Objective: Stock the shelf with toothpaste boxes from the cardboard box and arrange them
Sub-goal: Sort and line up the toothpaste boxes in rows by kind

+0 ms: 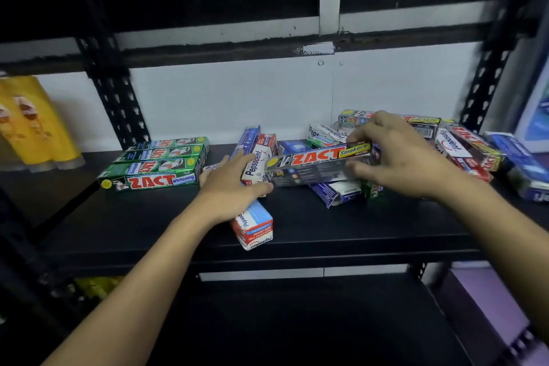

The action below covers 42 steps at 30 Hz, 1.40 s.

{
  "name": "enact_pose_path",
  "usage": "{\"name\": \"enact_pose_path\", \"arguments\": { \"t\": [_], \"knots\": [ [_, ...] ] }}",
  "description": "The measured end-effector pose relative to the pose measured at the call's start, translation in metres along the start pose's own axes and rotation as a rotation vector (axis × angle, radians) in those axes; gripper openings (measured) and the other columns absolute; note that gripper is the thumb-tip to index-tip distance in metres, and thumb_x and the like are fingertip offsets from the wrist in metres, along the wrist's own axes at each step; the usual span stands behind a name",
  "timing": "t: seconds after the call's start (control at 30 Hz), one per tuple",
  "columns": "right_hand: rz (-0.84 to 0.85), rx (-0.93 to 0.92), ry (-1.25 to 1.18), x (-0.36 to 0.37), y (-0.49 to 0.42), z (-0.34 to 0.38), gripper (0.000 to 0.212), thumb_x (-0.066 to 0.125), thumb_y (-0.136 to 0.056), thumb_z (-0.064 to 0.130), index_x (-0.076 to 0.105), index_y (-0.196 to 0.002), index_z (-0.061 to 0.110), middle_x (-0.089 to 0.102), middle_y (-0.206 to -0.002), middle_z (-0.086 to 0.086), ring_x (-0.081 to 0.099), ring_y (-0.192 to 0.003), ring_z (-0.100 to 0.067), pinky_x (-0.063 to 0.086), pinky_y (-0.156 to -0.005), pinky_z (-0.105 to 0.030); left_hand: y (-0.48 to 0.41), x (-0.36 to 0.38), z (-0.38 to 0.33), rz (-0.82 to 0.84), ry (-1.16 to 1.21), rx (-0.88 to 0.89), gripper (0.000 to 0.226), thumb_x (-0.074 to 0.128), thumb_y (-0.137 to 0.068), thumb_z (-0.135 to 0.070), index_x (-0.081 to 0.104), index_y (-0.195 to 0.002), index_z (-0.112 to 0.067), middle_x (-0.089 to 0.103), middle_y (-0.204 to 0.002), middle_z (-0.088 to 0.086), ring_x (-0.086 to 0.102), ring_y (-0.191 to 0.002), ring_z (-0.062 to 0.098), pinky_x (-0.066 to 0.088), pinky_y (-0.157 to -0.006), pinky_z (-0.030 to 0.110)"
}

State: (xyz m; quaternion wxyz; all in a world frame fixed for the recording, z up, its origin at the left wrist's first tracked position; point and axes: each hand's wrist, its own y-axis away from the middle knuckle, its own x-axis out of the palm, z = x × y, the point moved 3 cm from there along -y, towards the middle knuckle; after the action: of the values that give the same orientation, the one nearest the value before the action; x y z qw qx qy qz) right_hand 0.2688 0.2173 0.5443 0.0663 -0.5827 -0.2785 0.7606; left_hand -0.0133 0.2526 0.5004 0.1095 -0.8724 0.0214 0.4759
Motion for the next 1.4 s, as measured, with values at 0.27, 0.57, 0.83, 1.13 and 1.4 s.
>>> {"name": "enact_pose_path", "arguments": {
  "t": [0.27,0.57,0.83,1.13,1.4],
  "knots": [
    [-0.113,0.113,-0.102,0.040,0.038,0.075,0.051,0.073,-0.073,0.059,0.058,-0.103,0.021,0.050,-0.100,0.004,0.053,-0.093,-0.017,0.044,-0.079,-0.030,0.002,0.001,-0.007,-0.026,-0.063,-0.015,0.069,0.058,-0.088,-0.058,0.033,-0.149,-0.039,0.017,-0.163,-0.009,0.006,-0.152,0.015,0.011,-0.121,0.047],
    [-0.231,0.016,-0.321,0.041,0.034,0.065,0.037,0.040,-0.098,0.050,0.066,-0.076,0.035,0.058,-0.083,0.009,0.055,-0.088,-0.018,0.045,-0.084,-0.043,0.003,0.011,-0.016,-0.066,0.136,-0.011,0.067,0.062,-0.085,-0.060,0.043,-0.145,-0.039,0.020,-0.162,-0.012,0.003,-0.152,0.019,0.014,-0.121,0.048],
    [-0.079,0.367,-0.129,0.046,0.042,-0.009,0.041,0.061,-0.090,0.041,0.060,-0.128,0.025,0.064,-0.109,-0.010,0.060,-0.102,-0.030,0.050,-0.088,-0.038,0.005,0.025,-0.029,-0.335,0.250,-0.055,0.040,0.062,-0.089,-0.046,0.064,-0.125,-0.030,0.045,-0.151,-0.002,0.019,-0.149,0.022,0.019,-0.119,0.047],
    [-0.292,0.402,-0.275,0.012,0.039,-0.012,0.036,0.061,-0.093,0.038,0.068,-0.124,0.021,0.052,-0.051,0.007,0.049,-0.052,-0.010,0.035,-0.056,-0.027,0.003,0.027,-0.025,-0.336,0.281,-0.055,0.039,0.058,-0.090,-0.046,0.064,-0.125,-0.028,0.051,-0.146,-0.001,0.021,-0.149,0.022,0.021,-0.119,0.047],
    [-0.479,0.312,-0.715,-0.008,0.035,0.039,0.041,0.067,-0.090,0.038,0.066,-0.126,0.019,0.071,-0.101,0.016,0.061,-0.080,0.009,0.051,-0.076,-0.012,0.017,0.003,-0.068,-0.295,0.546,0.161,0.046,0.064,-0.087,-0.053,0.061,-0.129,-0.035,0.064,-0.127,-0.014,0.059,-0.115,0.002,0.047,-0.100,0.030]
  ]
}}
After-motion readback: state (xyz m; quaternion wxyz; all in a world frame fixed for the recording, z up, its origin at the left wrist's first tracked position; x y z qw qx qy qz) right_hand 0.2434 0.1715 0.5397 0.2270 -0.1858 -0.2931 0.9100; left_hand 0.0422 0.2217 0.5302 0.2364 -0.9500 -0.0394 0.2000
